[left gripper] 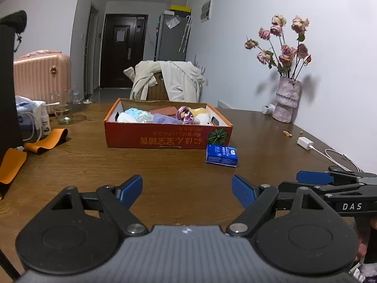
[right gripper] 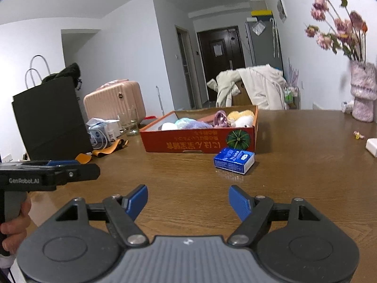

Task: Organize soft objects
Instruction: 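Close both tools on the blue milk carton, then lift the milk carton with both tools and carry it over the box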

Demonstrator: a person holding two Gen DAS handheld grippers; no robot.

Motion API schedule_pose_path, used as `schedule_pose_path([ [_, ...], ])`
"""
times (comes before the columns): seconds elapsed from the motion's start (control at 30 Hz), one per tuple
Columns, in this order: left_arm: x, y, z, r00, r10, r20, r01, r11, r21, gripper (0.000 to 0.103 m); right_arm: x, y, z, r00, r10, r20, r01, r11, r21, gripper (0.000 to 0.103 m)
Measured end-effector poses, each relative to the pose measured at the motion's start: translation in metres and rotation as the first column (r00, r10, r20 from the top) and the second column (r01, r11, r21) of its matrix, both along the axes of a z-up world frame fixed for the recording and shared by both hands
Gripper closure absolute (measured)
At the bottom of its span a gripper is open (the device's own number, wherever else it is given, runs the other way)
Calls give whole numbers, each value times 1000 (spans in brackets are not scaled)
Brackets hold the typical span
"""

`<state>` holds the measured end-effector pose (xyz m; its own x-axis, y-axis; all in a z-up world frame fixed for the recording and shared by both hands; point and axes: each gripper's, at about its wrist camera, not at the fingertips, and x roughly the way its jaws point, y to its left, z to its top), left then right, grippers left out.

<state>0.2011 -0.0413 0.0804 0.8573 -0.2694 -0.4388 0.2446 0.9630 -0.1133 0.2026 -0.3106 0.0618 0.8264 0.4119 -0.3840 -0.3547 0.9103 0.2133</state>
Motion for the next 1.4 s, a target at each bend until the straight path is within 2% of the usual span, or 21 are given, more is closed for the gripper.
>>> schedule_pose_path([
  [0.23,57,-16,-11,999,-17,-46,17,1000,6,19,58,-10,-12,999,-19,-51,20,999,29,30],
  [0.37,99,-30,-21,996,-53,-74,53,999,4,21,93,-22,-18,996,-45,-76,51,996,79,43],
  [0.47,137,-42,-33,989,-86,-119,84,996,-18,35,121,-25,-24,993,-62,-103,73,992,106,47],
  [0.53,166,-49,-43,978,-114,-172,106,993,-54,50,142,-25,-29,991,-69,-118,82,991,109,55],
  [0.67,216,-60,-60,953,-195,-231,164,975,-147,62,181,-23,-38,984,-84,-160,105,986,127,68],
  [0.87,260,-63,-80,921,-255,-294,169,942,-288,75,217,-25,-57,970,-125,-210,155,979,132,72],
  [0.93,267,-64,-85,917,-252,-310,158,942,-297,79,223,-27,-63,965,-128,-229,164,976,145,72],
  [1.1,267,-61,-87,914,-249,-320,144,937,-318,82,226,-27,-67,967,-127,-223,163,975,154,74],
  [1.23,251,-61,-80,927,-237,-289,152,946,-287,82,218,-31,-63,970,-118,-211,158,971,179,84],
  [1.4,212,-58,-67,928,-250,-276,168,943,-289,82,183,-32,-47,977,-117,-177,150,971,189,86],
])
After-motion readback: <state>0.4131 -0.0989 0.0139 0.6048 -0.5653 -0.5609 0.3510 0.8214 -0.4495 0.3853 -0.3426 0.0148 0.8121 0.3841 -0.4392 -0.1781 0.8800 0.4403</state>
